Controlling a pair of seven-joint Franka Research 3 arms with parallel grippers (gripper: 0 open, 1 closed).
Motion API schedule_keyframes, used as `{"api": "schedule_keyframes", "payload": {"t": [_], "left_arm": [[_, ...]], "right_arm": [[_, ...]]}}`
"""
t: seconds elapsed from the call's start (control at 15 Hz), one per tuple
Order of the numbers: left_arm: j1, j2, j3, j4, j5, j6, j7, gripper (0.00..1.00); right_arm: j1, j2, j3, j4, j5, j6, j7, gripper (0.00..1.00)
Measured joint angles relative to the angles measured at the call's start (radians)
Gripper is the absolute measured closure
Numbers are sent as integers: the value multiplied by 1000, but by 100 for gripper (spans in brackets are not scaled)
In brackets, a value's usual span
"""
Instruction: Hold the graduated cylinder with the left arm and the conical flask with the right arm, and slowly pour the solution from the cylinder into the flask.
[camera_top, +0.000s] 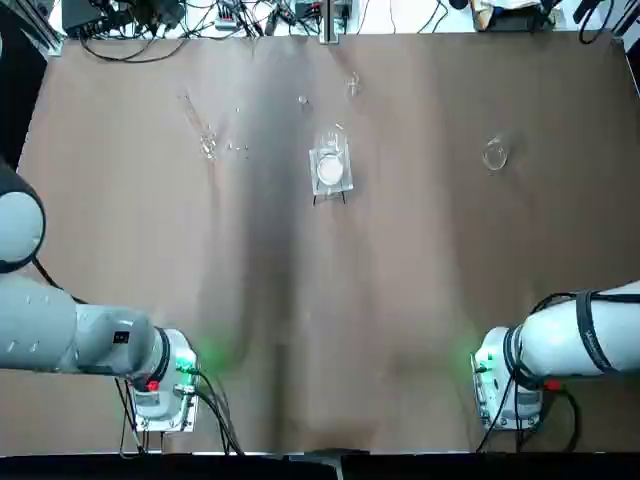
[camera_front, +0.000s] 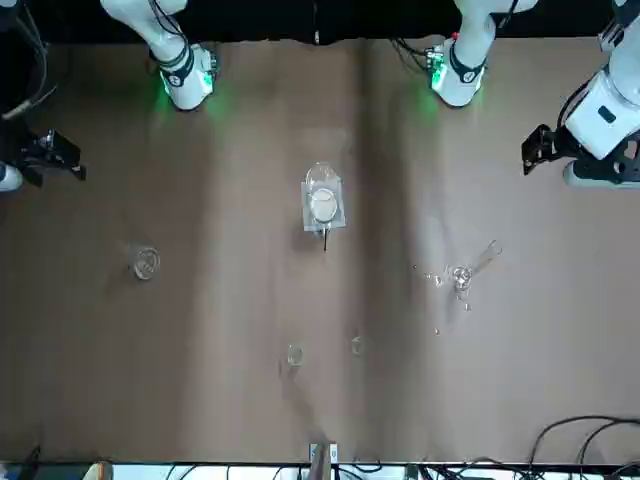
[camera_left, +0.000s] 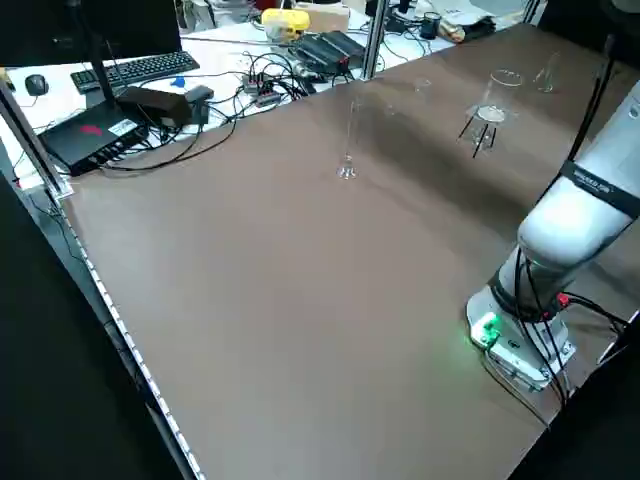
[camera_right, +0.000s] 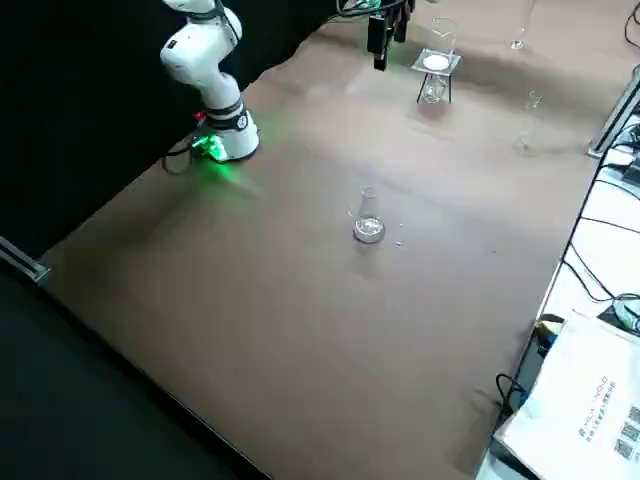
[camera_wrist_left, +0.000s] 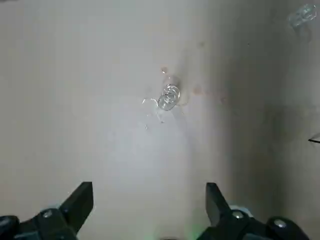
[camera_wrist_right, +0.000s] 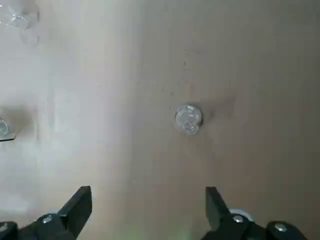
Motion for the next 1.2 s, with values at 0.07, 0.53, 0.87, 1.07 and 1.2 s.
{"api": "schedule_keyframes", "payload": {"t": [0.07,0.53,0.87,1.07,1.2], "left_arm": [[1,0,2,-1,0,0,3,1],[17,23,7,-4,-2,0,5,1],[162,49,9,-4,-26,2,328,1],[266,65,10,-6,-95,2,593,1],[322,94,11,-7,-117,3,774,1]], "right_arm": [[6,0,0,0,0,0,8,0],[4,0,-4,0,-1,10,48,0],[4,17,-3,-1,0,5,49,0],[-5,31,-5,-2,0,0,-25,0],[-42,42,-7,-2,0,0,-162,0]]}}
